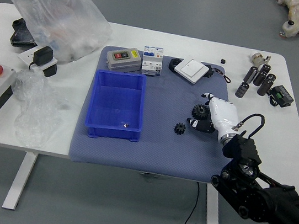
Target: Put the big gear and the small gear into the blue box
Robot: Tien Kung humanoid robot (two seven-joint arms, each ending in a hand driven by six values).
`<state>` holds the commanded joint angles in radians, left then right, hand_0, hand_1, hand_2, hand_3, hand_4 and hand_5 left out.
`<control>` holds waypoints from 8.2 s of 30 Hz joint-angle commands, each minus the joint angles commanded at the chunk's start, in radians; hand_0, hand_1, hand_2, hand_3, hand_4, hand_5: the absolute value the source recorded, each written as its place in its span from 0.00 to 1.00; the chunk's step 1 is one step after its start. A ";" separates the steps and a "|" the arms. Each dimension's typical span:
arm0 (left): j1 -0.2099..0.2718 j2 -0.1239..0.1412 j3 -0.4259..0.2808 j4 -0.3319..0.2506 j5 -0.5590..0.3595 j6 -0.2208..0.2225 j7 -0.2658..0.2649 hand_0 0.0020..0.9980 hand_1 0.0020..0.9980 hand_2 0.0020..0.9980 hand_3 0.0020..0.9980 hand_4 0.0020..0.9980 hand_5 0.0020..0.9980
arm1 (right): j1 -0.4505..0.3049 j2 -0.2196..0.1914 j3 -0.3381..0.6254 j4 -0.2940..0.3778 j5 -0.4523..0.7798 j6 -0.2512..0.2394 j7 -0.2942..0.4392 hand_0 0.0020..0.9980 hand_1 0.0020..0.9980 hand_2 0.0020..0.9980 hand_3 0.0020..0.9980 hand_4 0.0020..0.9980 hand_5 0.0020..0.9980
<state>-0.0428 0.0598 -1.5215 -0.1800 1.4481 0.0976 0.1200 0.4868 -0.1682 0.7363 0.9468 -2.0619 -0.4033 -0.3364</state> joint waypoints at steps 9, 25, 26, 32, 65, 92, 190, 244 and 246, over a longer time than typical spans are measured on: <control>-0.001 0.000 0.003 0.000 -0.002 0.000 -0.001 0.64 0.61 0.60 0.65 0.64 0.31 | 0.000 0.000 -0.001 -0.007 -0.006 -0.019 0.007 0.69 0.64 0.56 0.61 0.50 0.09; -0.001 0.000 0.005 0.000 -0.004 0.000 -0.002 0.64 0.61 0.60 0.65 0.64 0.31 | 0.022 -0.027 -0.021 0.123 -0.004 -0.050 0.006 0.68 0.63 0.54 0.60 0.56 0.01; -0.001 0.000 0.005 0.000 -0.003 0.000 -0.001 0.64 0.61 0.60 0.65 0.64 0.31 | 0.030 -0.029 -0.031 0.139 0.001 -0.052 0.005 0.68 0.63 0.54 0.60 0.56 0.01; -0.002 0.002 0.003 0.000 0.000 0.000 0.000 0.64 0.61 0.60 0.65 0.64 0.32 | 0.089 -0.030 -0.110 0.235 0.029 -0.065 0.005 0.68 0.63 0.54 0.60 0.56 0.01; -0.004 0.007 0.007 0.000 0.003 -0.001 0.003 0.64 0.61 0.60 0.65 0.64 0.31 | 0.237 0.062 -0.403 0.160 -0.001 0.035 0.049 0.79 0.85 0.85 0.83 0.74 0.26; 0.005 0.001 -0.006 0.000 0.013 -0.002 0.000 0.64 0.61 0.60 0.65 0.64 0.32 | -0.120 -0.104 -0.077 0.335 0.194 -0.113 0.062 0.67 0.71 0.75 0.78 0.75 0.25; -0.005 0.016 0.025 0.000 0.000 -0.003 0.004 0.64 0.61 0.60 0.65 0.64 0.32 | 0.315 0.154 -0.478 0.017 0.048 -0.089 0.013 0.69 0.73 0.79 0.74 0.56 0.15; 0.034 0.032 0.046 0.000 -0.118 0.014 -0.035 0.64 0.61 0.60 0.65 0.64 0.31 | -0.341 -0.054 0.328 0.352 0.716 -0.205 0.536 0.75 0.77 0.79 0.76 0.84 0.48; 0.046 0.040 0.049 0.000 -0.142 0.018 -0.042 0.64 0.61 0.60 0.65 0.64 0.32 | -0.347 -0.059 0.356 0.360 0.711 -0.206 0.537 0.74 0.77 0.76 0.75 0.84 0.48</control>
<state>0.0033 0.1001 -1.4724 -0.1800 1.3059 0.1152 0.0781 0.1397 -0.2272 1.0919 1.3065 -1.3506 -0.6090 0.2007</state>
